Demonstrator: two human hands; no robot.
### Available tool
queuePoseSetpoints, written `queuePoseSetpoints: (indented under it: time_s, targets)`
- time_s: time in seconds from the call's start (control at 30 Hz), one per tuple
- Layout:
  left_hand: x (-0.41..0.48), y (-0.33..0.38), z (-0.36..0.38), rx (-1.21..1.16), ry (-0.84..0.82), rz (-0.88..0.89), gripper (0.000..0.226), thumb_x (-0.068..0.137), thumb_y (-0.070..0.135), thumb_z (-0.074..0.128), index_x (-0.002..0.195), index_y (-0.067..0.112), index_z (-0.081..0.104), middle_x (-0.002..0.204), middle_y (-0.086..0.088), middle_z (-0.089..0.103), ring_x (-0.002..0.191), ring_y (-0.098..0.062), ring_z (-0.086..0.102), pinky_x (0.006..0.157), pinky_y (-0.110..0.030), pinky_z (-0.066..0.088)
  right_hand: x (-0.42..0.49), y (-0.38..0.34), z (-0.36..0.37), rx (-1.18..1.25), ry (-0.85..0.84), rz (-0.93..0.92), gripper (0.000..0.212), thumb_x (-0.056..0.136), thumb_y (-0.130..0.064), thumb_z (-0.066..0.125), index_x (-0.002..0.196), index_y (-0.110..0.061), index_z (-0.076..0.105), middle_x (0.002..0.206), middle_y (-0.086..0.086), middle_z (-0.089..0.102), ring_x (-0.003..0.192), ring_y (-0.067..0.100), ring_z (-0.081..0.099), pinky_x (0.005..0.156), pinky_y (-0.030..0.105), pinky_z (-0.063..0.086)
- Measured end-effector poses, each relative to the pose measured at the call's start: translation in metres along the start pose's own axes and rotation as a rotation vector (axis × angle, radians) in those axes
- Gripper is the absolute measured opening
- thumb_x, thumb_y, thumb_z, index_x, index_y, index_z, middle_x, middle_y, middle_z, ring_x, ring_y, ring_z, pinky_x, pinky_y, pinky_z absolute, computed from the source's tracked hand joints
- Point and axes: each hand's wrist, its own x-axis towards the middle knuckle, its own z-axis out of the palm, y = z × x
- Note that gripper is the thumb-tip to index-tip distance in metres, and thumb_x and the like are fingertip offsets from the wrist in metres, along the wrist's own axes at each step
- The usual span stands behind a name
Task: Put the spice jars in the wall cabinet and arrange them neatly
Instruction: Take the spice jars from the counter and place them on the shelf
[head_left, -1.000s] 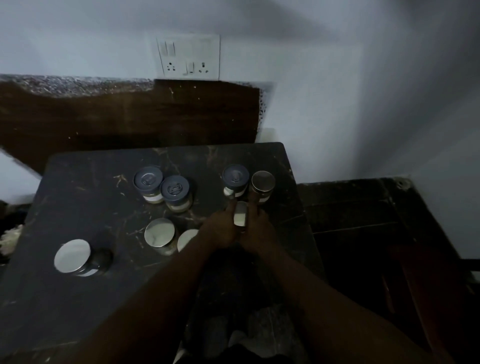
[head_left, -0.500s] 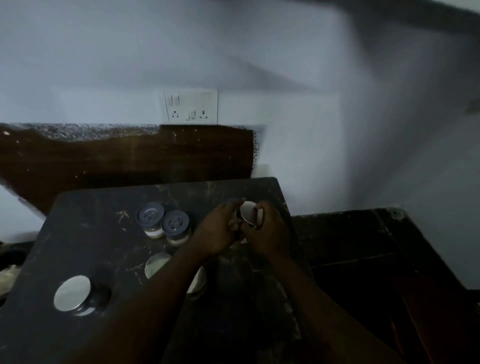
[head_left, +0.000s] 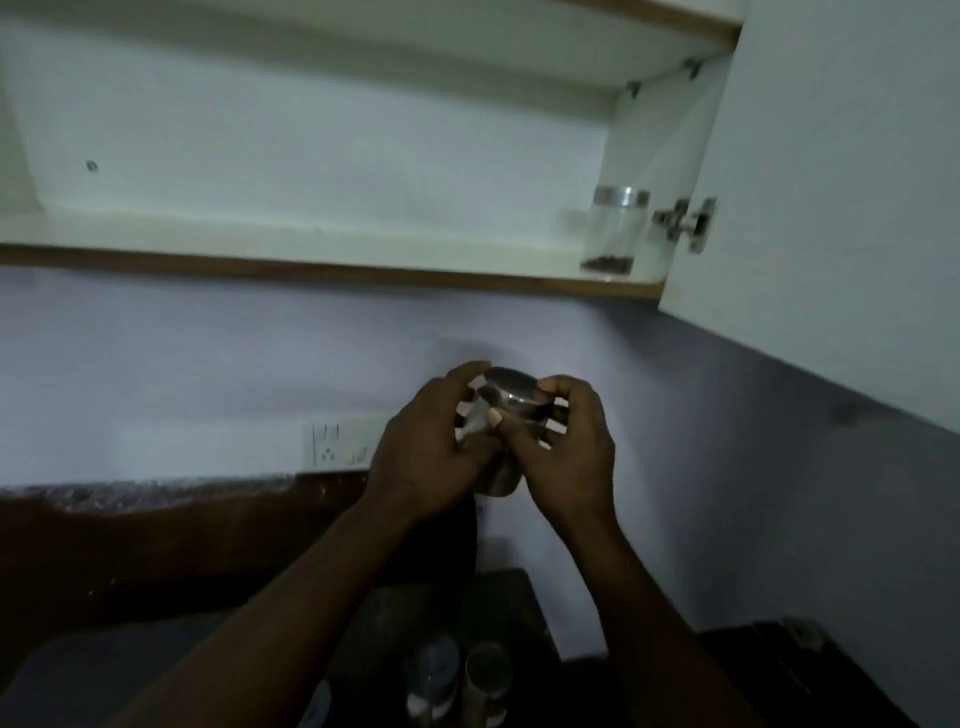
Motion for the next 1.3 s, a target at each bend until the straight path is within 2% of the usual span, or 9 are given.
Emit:
queuePoseSetpoints:
  time_s: [0.23,0.4,0.53,0.73,0.87,1.07,1.13,1.2,1.3]
  targets:
    - [0.119,0.072,-0.024,0.058,0.178,0.151,0.064,0.082,0.058,0.063,0.141,0.046,0.039,0.124,0.015,0.064,0.098,-0.009,0.067,0.082,-0.041,0.058,0.128,-0.069,-0.019,-0.045,0.181,-0.187,0.057,0.068,-0.067,0.078,0.113,-0.036,0.060,0.111,-0.013,0.062,0.096,-0.002,0.063,0.076,0.015,0.053]
    - [0.180,0.085,-0.023,0.066,0.212,0.087,0.064,0.083,0.056,0.062,0.141,0.043,0.038,0.123,0.012,0.065,0.097,-0.015,0.068,0.086,-0.044,0.056,0.194,-0.087,-0.022,-0.115,0.160,-0.225,0.060,0.069,-0.063,0.081,0.115,-0.031,0.060,0.110,-0.012,0.065,0.095,0.003,0.065,0.082,0.032,0.059]
    - [0.218,0.079,-0.009,0.089,0.205,0.019,0.068,0.085,0.047,0.066,0.145,0.035,0.037,0.127,0.002,0.064,0.107,-0.022,0.065,0.089,-0.040,0.054,0.234,-0.080,-0.023,-0.221,0.101,-0.235,0.061,0.068,-0.069,0.076,0.113,-0.033,0.057,0.106,-0.014,0.068,0.089,0.004,0.067,0.080,0.036,0.059]
    - [0.241,0.057,0.016,0.119,0.027,-0.020,0.087,0.085,0.030,0.072,0.156,0.029,0.021,0.129,-0.006,0.061,0.112,-0.028,0.061,0.088,-0.038,0.052,0.271,-0.043,-0.023,-0.405,-0.003,-0.210,0.053,0.080,-0.057,0.077,0.119,-0.027,0.056,0.115,-0.005,0.070,0.093,0.013,0.066,0.078,0.031,0.053]
    - [0.254,0.047,0.033,0.138,0.027,-0.038,0.083,0.081,0.020,0.070,0.145,0.026,0.018,0.104,0.000,0.064,0.093,-0.029,0.067,0.067,-0.030,0.045,0.286,-0.023,-0.018,-0.527,-0.033,-0.248,0.066,0.079,-0.055,0.077,0.133,-0.026,0.054,0.127,0.006,0.059,0.110,0.022,0.060,0.079,0.028,0.042]
    - [0.277,0.041,0.047,0.198,-0.149,-0.230,0.073,0.087,0.037,0.066,0.141,0.015,0.023,0.116,-0.011,0.066,0.093,-0.029,0.066,0.086,-0.045,0.054,0.296,0.000,-0.009,-0.613,-0.034,-0.229,0.086,0.085,-0.060,0.069,0.156,-0.031,0.030,0.143,0.010,0.051,0.121,0.028,0.059,0.090,0.037,0.048]
    - [0.281,0.042,0.048,0.256,-0.245,-0.178,0.071,0.091,0.039,0.062,0.148,0.018,0.026,0.141,-0.014,0.050,0.100,-0.030,0.065,0.092,-0.047,0.053,0.293,0.008,-0.008,-0.625,-0.041,-0.199,0.092,0.087,-0.064,0.063,0.161,-0.035,0.016,0.141,0.012,0.054,0.120,0.028,0.060,0.094,0.041,0.051]
    - [0.283,0.041,0.051,0.328,-0.307,-0.142,0.078,0.094,0.040,0.059,0.157,0.022,0.016,0.155,-0.017,0.035,0.113,-0.033,0.062,0.098,-0.046,0.049,0.289,0.017,-0.007,-0.630,-0.011,-0.195,0.095,0.088,-0.067,0.060,0.162,-0.033,0.011,0.135,0.011,0.058,0.118,0.028,0.061,0.096,0.043,0.052]
    - [0.284,0.040,0.053,0.302,-0.325,-0.192,0.100,0.092,0.044,0.061,0.160,0.015,-0.007,0.142,-0.016,0.055,0.118,-0.034,0.060,0.101,-0.046,0.047,0.285,0.021,-0.006,-0.589,0.089,-0.232,0.095,0.088,-0.063,0.065,0.161,-0.025,0.020,0.129,0.010,0.063,0.112,0.027,0.064,0.091,0.038,0.051]
